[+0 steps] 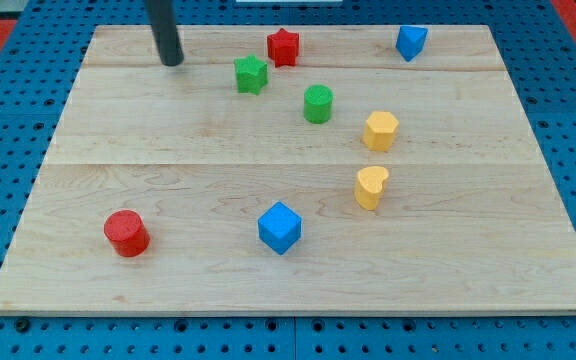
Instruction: Place green star below red star
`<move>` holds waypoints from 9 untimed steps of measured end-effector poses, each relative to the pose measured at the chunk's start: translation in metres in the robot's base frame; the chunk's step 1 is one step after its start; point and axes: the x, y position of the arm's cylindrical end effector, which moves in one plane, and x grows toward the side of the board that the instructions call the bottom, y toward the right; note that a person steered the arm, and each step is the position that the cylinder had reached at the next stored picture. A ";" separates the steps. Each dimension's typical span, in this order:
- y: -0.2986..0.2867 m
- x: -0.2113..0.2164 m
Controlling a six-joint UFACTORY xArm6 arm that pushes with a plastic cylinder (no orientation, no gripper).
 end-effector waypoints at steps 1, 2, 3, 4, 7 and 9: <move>0.019 0.048; 0.047 0.051; 0.066 0.069; 0.093 0.057; 0.037 0.057; 0.026 0.025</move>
